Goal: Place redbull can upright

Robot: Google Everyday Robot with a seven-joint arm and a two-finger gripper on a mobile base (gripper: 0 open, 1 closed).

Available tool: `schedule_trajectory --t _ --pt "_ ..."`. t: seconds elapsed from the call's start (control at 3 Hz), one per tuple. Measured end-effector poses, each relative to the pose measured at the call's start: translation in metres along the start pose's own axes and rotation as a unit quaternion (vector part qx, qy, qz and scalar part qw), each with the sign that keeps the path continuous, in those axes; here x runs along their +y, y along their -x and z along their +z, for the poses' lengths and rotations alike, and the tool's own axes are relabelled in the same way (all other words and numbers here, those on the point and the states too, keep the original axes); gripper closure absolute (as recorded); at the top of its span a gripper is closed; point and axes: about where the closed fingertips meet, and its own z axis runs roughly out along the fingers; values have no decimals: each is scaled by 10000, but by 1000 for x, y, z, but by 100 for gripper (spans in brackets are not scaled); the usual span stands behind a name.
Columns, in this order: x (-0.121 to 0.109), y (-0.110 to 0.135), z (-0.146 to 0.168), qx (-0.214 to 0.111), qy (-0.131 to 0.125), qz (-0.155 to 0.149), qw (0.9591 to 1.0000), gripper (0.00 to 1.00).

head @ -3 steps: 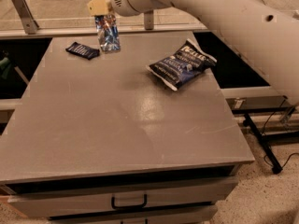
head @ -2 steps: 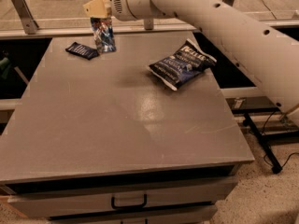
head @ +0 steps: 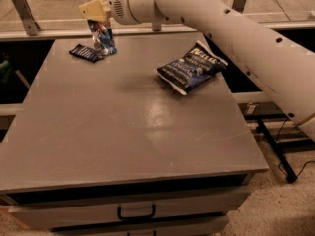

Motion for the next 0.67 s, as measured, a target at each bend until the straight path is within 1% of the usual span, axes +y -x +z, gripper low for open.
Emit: schedule_trajectory --t 0.33,0.67 --pt "19 9 4 -455 186 -416 9979 100" --pt "35 9 18 -866 377 -942 9911 100"
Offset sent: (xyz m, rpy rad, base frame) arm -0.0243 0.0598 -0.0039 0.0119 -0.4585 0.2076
